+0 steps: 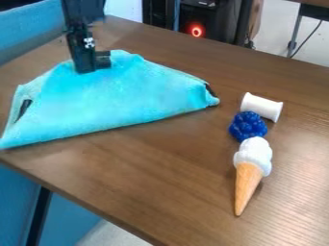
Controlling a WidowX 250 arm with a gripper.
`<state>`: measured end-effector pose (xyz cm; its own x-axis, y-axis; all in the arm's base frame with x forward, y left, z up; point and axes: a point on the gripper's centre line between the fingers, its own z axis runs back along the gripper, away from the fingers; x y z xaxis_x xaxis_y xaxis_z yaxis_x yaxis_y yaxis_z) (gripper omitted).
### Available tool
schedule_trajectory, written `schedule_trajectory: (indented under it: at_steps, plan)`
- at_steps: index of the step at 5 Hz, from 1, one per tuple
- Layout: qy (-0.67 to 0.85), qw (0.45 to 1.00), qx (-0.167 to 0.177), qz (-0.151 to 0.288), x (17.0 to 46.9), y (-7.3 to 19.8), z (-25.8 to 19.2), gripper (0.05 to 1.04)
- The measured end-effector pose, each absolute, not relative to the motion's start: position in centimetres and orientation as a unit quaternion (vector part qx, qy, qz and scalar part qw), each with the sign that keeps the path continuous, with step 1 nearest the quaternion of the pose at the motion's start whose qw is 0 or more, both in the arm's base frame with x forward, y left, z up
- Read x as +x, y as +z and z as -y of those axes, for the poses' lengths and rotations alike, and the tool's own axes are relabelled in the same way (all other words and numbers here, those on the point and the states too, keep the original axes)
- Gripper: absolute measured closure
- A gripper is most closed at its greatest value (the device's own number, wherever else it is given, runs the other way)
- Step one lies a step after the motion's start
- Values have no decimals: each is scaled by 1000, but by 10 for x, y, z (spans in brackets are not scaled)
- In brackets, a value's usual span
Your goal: Fold the blue cloth on the table from bottom right to top left
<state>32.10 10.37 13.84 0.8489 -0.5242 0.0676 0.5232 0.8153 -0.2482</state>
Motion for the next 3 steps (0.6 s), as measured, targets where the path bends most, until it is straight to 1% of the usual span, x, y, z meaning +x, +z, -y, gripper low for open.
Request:
schedule_trajectory:
  at_steps: [1, 3]
  plan:
    - [-283, 951, -128, -2, 337, 145, -116, 998]
    - [-278, 951, -132, -9, 362, 143, -143, 998]
